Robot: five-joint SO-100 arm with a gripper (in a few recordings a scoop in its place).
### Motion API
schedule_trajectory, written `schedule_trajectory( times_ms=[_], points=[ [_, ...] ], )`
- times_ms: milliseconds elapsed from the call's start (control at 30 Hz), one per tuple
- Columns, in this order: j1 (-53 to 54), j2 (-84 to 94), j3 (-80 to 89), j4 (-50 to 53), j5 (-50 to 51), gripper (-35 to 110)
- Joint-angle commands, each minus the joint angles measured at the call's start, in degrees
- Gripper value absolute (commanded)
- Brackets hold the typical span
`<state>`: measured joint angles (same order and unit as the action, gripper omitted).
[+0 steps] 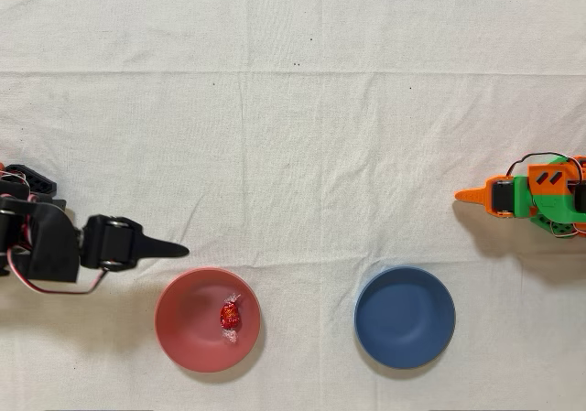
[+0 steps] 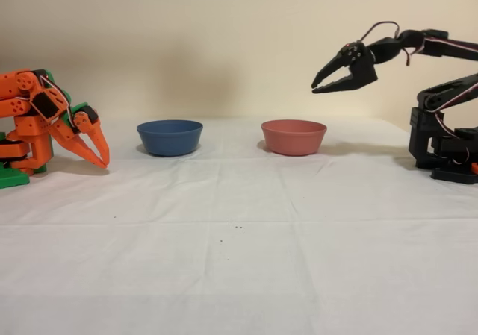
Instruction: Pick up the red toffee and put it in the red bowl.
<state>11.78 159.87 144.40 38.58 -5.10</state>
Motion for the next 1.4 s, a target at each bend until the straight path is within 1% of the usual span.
schedule_trajectory(
  times_ms=[0,100,400,500,600,700,900,1000,1100,1367],
  points=[
    [-3.5,14.2,5.7,1.8,3.1,1],
    [-5.2,17.7,8.8,4.2,4.9,1],
    [-6.7,22.7,23.5,-5.4,4.1,1],
    [-7.5,24.3,27.9,-6.6,4.1,1],
    [-7.7,24.4,31.1,-5.0,4.4,1],
    [-9.1,24.4,31.1,2.3,6.9,1],
    [-9.6,24.4,31.1,12.1,11.0,1],
    [-9.5,24.4,31.1,12.3,11.1,1],
    [-9.5,24.4,31.1,12.2,8.8,1],
    [-9.3,24.4,31.1,12.2,9.0,1]
  ],
)
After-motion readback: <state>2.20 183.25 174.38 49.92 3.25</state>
